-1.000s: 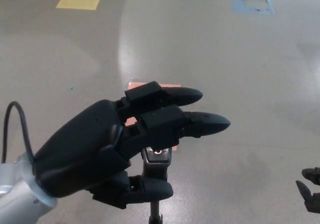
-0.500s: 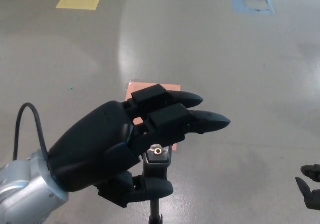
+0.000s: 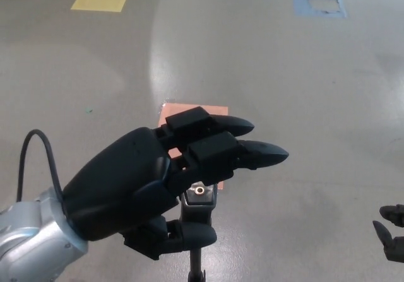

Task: The robot uses its left hand to grab the top of a phone stand kept on the floor and rotates it anti-clockwise

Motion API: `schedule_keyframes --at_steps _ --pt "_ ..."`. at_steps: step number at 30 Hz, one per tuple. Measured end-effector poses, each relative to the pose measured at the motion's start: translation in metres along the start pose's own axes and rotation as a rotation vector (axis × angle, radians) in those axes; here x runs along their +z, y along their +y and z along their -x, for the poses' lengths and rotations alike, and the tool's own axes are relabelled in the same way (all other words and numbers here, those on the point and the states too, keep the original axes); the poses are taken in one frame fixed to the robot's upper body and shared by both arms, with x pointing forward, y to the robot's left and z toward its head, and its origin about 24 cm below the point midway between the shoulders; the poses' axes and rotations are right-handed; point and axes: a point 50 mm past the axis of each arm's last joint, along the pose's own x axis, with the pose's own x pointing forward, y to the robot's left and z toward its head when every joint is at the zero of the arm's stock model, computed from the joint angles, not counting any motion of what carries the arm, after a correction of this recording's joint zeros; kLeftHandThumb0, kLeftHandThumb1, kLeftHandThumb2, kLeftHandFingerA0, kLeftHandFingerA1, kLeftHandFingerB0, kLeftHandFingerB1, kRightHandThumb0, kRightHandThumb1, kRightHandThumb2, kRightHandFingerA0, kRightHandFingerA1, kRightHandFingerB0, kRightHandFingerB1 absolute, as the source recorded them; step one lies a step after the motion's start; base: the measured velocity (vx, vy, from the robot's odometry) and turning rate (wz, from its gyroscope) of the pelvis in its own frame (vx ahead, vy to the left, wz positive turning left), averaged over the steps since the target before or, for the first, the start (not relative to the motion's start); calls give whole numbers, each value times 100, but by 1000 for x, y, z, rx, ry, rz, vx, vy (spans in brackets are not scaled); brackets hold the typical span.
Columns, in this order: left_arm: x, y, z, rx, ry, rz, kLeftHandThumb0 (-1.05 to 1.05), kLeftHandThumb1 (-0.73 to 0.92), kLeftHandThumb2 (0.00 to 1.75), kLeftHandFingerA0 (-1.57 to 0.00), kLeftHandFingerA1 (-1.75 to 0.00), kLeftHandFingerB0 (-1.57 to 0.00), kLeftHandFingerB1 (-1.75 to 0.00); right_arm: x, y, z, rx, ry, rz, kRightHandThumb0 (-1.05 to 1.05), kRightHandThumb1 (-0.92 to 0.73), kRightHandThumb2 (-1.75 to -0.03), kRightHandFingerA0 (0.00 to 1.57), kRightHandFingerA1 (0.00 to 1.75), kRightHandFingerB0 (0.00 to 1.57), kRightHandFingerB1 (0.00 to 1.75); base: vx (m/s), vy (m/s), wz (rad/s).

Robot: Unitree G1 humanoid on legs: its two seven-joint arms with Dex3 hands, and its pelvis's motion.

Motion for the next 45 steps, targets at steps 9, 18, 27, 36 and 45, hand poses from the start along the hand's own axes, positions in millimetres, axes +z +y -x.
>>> schedule_keyframes --at_steps 9,18,27,36,45 --pt "-4 -2 1 -5 19 6 -23 36 89 -8 -51 -8 -50 0 0 0 -1 0 -2 -71 -74 -100 4 30 3 14 0 0 0" --pt "-10 -7 4 -18 44 11 -23 37 89 -8 -51 -8 -50 0 0 0 -1 1 -7 -72 -75 -100 4 30 3 13 0 0 0" --pt "-17 -11 6 -28 68 22 -41 43 63 -17 -38 -24 -37 0 0 0 -1 0 -7 -70 -74 -100 5 34 3 15 0 0 0" --pt "-21 -13 7 -33 84 23 -41 42 63 -18 -39 -26 -37 1 0 0 1 1 9 -69 -74 -101 4 36 3 16 0 0 0" --pt "-21 -15 5 -20 81 15 -41 43 63 -19 -39 -27 -38 1 -1 0 0 2 4 -71 -74 -101 5 34 3 15 0 0 0"
